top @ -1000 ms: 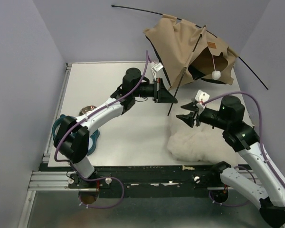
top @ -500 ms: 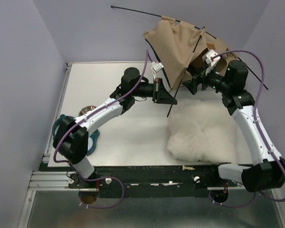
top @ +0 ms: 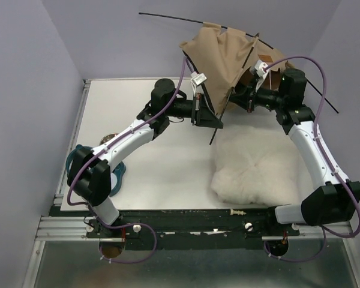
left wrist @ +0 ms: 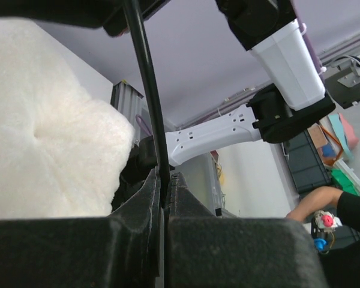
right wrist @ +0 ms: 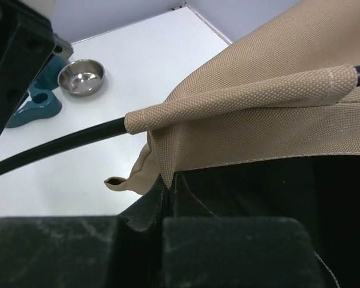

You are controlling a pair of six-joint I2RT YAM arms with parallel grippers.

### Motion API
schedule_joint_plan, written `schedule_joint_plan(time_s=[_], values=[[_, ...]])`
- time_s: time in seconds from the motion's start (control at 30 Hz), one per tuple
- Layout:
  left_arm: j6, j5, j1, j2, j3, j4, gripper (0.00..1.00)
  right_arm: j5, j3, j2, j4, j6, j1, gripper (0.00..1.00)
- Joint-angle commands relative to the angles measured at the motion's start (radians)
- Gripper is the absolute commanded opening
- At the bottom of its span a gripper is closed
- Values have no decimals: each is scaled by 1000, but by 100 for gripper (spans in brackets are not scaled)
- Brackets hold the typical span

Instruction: Set up the pet tent

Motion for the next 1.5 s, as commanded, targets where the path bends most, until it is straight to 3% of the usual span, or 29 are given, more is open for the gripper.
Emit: schedule_joint_plan(time_s=[0.0, 0.3, 0.53, 0.7, 0.8, 0.97, 1.13, 1.27, 1.47], values=[[-7, -64, 21, 52, 107, 61, 0, -130, -98, -92, -137, -27, 15, 1], [33, -179, 10, 172, 260, 72, 0, -213, -178, -209, -551, -243, 15, 1], [96, -293, -15, 293, 412, 28, 0, -209, -120, -214, -696, -317, 15, 1], [102, -313, -12, 356, 476, 17, 0, -175, -50, -194, -683, -265, -3, 2], [62, -310, -5, 396, 515, 20, 0, -112, -80, -230, -548, -149, -35, 16], [-28, -256, -4, 451, 571, 83, 0, 88, -210, -356, -261, 28, -52, 49], [-74, -221, -1, 482, 623, 101, 0, 302, -327, -497, -117, 158, -58, 65], [-126, -201, 4, 528, 692, 100, 0, 420, -525, -658, 50, 180, -58, 99], [-126, -150, 4, 556, 759, 80, 0, 523, -767, -767, 270, 114, -58, 100]])
